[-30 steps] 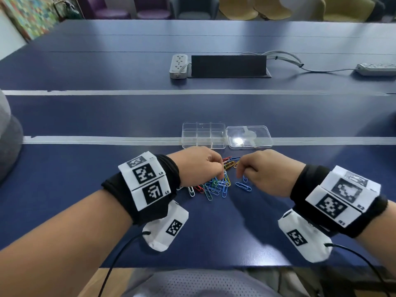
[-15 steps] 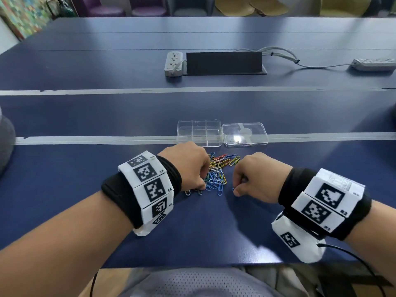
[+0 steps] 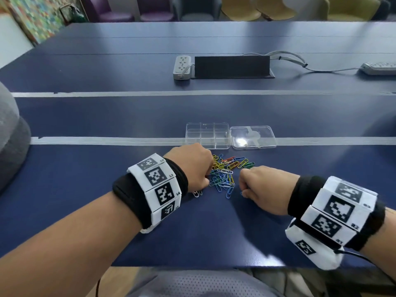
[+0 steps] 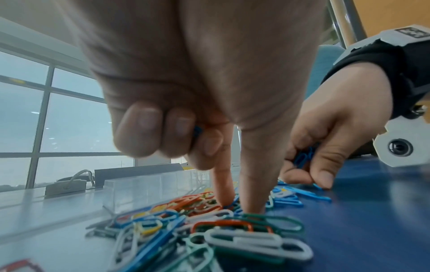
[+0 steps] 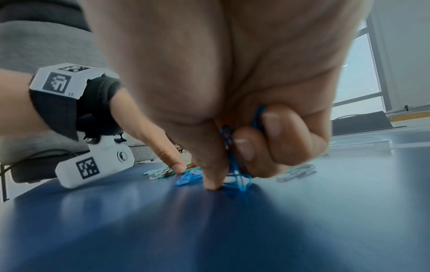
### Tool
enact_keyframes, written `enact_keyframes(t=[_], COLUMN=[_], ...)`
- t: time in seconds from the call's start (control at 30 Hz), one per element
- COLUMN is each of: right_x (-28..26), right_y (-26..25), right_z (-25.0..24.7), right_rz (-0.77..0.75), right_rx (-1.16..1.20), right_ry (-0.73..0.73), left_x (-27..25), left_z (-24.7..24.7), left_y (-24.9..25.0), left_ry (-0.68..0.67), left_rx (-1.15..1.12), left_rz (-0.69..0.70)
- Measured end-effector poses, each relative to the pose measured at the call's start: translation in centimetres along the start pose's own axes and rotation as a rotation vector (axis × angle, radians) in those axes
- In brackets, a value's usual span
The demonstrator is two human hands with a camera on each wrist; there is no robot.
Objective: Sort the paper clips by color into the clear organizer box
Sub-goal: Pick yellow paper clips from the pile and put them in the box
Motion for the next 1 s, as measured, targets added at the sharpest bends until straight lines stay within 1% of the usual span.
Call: enact_keyframes(t=[0.17,0.3,0.37,0.43,0.5,0.53,0.63,0.67,0.73,0.8,0.87,0.93,1.0], right_x=[-0.3,-0.4,-0.2,0.1,0.3,0.4,0.5,0.6,0.9,1.0,1.0,1.1,1.3], right_y=[-0.2,-0.2,0.3,1.2,1.7,1.8,1.7,1.7,1.5,1.4,1.3,1.1,0.9], right_z=[0.2,0.2,-0.2,-0.6,-0.7,-0.7,-0.6,-0.7,-1.0,-1.1,-1.0,-0.8,-0.5], right_rz=[0.023,0.042,0.084,0.164,0.257,0.305,0.483,0.532,0.584,0.608,0.613,0.592,0.563], right_rx=[0.065,0.108,0.163,0.266,0.466,0.624,1.209,1.35,1.502,1.565,1.573,1.522,1.395], right_ry=[0.048,0.091,0.117,0.135,0.106,0.076,-0.025,-0.047,-0.072,-0.077,-0.078,-0.065,-0.016], left_x=[-0.3,-0.3,-0.3,-0.4,-0.4,-0.4,-0.2,-0.2,-0.2,-0.1,-0.1,-0.1,-0.1], left_z=[-0.1,-0.1,-0.1,-0.2,-0.5,-0.6,-0.8,-0.7,-0.5,-0.3,-0.3,-0.3,-0.3], left_y=[0.8,0.5,0.1,-0.3,-0.9,-1.1,-1.2,-1.0,-0.8,-0.7,-0.6,-0.5,-0.3], left_ry=[0.02,0.022,0.023,0.029,0.042,0.052,0.06,0.055,0.042,0.037,0.044,0.05,0.057], left_rx=[0.085,0.071,0.031,-0.037,-0.104,-0.124,-0.123,-0.109,-0.073,-0.038,-0.016,0.004,0.035], left_rz=[0.046,0.045,0.032,0.028,0.026,0.026,0.031,0.032,0.028,0.028,0.035,0.047,0.071])
Point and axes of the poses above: each hand's wrist, its own x-axis towards the middle knuckle, its own z-axis out of the palm, y = z × x, the point moved 4 cm from there along x, towards the middle knuckle, and after that the axes turned 13 degrees about y, right-handed, at the moved point
